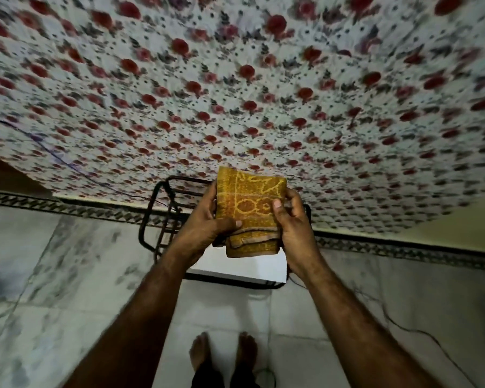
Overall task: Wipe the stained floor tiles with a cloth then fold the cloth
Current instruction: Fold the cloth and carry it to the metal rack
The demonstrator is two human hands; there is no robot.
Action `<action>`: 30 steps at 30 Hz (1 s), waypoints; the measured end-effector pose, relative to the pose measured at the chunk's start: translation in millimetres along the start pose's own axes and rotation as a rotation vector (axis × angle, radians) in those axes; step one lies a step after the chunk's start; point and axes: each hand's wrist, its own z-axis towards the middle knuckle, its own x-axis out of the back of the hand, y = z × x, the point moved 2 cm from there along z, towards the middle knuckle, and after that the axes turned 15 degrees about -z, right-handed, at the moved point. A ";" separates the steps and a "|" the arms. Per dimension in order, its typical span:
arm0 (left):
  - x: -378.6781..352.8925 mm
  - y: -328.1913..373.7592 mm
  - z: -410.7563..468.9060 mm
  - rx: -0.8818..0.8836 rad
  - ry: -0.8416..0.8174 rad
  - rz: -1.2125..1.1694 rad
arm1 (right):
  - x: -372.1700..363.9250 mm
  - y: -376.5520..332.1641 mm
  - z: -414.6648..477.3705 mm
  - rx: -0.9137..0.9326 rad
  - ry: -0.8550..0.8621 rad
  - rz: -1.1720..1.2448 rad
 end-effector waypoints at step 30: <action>48.2 -347.8 221.8 0.315 -0.051 0.232 | 13.7 366.6 161.2 -0.304 0.268 -0.339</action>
